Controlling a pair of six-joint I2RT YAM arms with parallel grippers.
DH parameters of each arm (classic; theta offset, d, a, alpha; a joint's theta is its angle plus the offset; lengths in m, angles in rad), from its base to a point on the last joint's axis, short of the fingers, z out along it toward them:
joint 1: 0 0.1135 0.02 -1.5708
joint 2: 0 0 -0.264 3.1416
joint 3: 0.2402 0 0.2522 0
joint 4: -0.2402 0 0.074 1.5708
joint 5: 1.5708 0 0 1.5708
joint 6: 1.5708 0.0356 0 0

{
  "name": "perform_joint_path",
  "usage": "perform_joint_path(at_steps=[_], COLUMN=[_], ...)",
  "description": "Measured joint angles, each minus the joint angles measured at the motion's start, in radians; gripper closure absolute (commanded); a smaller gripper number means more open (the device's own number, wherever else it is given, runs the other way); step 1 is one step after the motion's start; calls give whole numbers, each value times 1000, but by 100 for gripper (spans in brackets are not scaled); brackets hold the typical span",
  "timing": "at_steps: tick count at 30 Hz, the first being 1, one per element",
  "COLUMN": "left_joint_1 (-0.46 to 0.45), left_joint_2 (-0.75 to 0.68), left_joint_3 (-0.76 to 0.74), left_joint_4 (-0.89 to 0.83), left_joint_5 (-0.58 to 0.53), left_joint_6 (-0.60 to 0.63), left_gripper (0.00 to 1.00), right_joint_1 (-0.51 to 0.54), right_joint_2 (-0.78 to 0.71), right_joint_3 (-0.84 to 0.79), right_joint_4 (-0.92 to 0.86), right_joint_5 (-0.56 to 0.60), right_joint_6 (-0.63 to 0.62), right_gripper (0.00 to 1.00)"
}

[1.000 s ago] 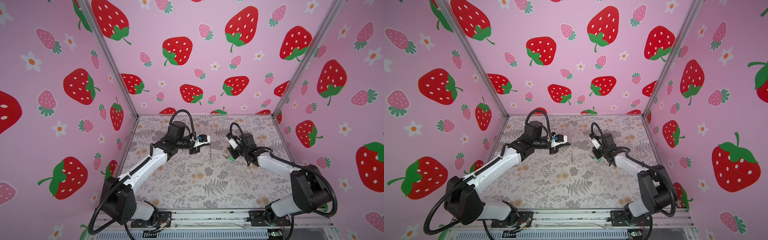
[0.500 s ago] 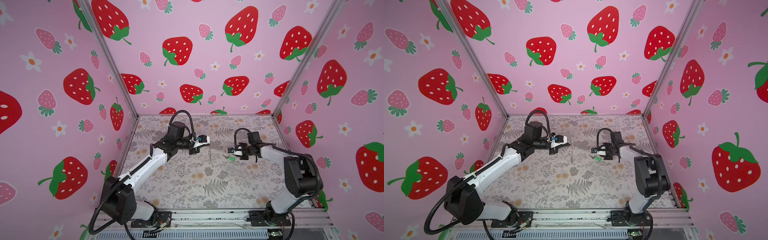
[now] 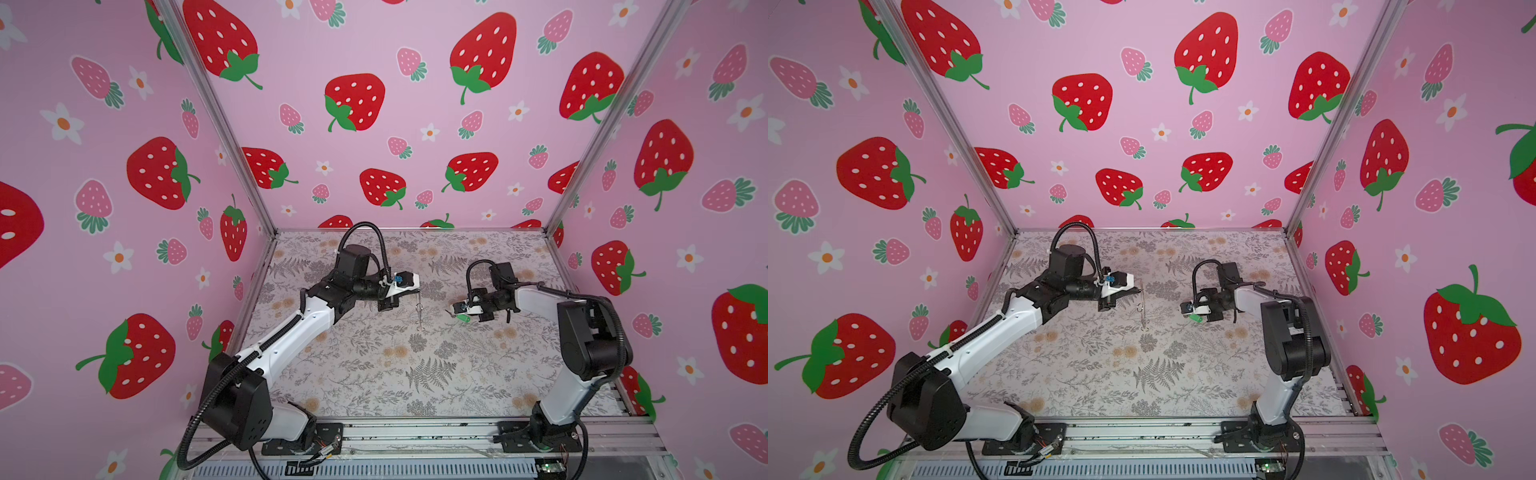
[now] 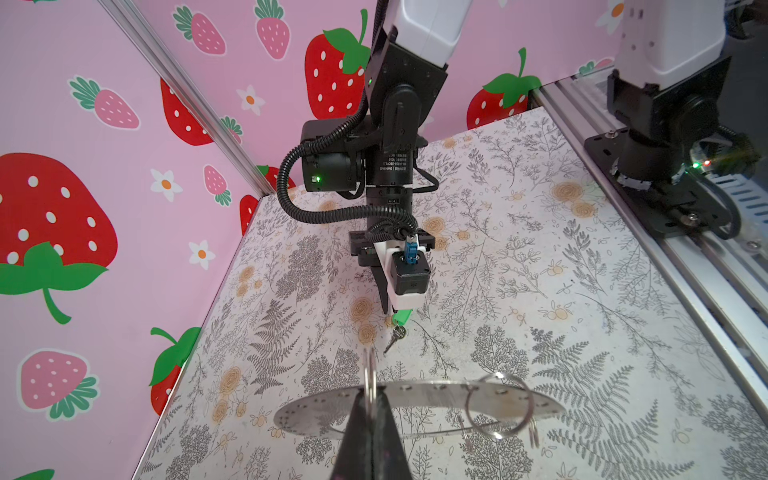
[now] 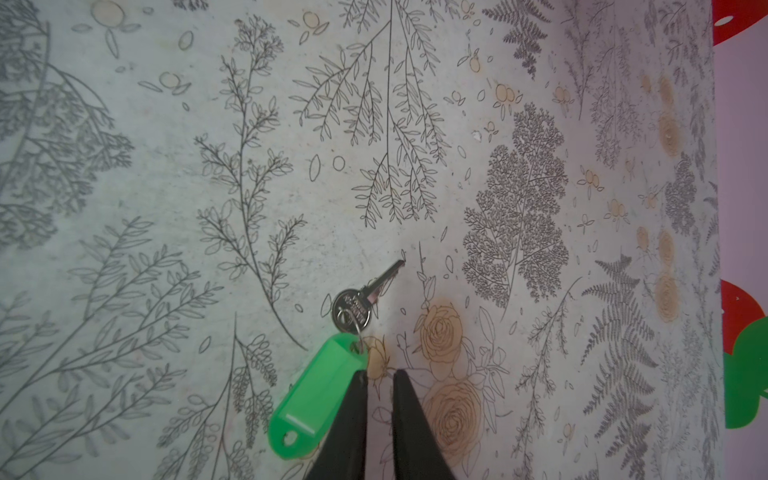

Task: Put the keys on the keyring
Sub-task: 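Lower the right gripper and grasp the key's small ring by the green tag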

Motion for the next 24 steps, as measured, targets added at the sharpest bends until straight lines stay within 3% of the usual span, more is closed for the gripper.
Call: perform_joint_path(at_steps=[24], left_joint_1=[0], left_joint_2=[0], left_joint_3=[0], left_joint_4=[0], left_joint_5=[0], left_joint_6=[-4], left_gripper=[100], right_joint_1=[18], right_joint_2=[57], right_joint_3=[48], right_joint_4=[-28], right_joint_5=[6], right_joint_6=[0], right_gripper=[83])
